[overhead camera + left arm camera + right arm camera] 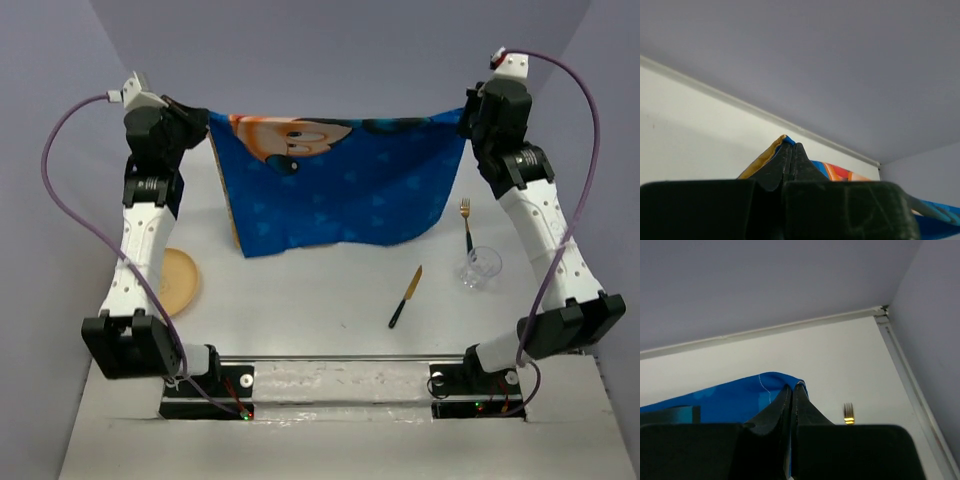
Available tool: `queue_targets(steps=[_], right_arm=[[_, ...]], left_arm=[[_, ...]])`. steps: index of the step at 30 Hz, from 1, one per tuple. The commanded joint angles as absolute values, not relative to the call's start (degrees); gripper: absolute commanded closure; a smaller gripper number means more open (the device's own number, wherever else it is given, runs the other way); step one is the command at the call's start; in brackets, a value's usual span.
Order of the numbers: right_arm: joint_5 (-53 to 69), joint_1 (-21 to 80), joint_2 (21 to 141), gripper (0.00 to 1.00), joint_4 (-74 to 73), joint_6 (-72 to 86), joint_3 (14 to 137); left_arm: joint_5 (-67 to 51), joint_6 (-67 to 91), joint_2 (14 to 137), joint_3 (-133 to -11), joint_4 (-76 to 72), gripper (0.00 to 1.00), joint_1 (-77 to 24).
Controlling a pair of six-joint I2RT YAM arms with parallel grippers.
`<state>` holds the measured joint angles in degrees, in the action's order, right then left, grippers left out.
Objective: Set the dinner table for one person
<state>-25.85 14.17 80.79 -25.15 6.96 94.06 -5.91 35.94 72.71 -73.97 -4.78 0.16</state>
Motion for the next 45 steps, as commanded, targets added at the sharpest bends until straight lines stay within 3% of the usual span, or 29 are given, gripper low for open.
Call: queue_targets(steps=[1, 4, 7, 8, 14, 22, 30, 45], right_arm=[[-18.7, 10.7, 87.2, 1.00, -22.7, 7.1, 112.3], [-18.1, 9.3, 89.5, 1.00, -25.1, 7.2, 118.5], [-15.7, 9.3, 87.1, 1.00, -25.0, 9.7, 113.9], [-15.1, 9.3, 84.4, 1.00, -23.6, 11.8, 107.2], [-11.3, 9.3, 74.5, 1.00, -12.2, 18.6, 74.6], [-8.8, 9.3, 73.8, 1.00, -2.1, 25.0, 47.4], [-4.4, 9.3, 77.1, 1.00, 1.6, 27.8, 38.4], [-5.2, 9.3, 71.2, 1.00, 0.2, 33.1, 29.6]], left_arm=[[-14.7, 38.1, 79.8, -91.3, -5.5, 1.00, 4.0], [-16.2, 37.0, 83.2, -99.1, -2.3, 1.00, 4.5], [-16.8, 37.8, 81.3, -95.3, -3.6, 1.00, 4.6], [-17.4, 38.3, 80.3, -92.8, -6.2, 1.00, 4.7], [-18.0, 41.4, 71.0, -69.2, -15.2, 1.00, 5.7], [-15.0, 46.5, 64.4, -32.6, -30.7, 1.00, 6.7], [-13.0, 47.7, 63.3, -15.6, -39.1, 1.00, 7.5], [-10.6, 44.6, 58.7, -8.9, -37.4, 1.00, 7.9]])
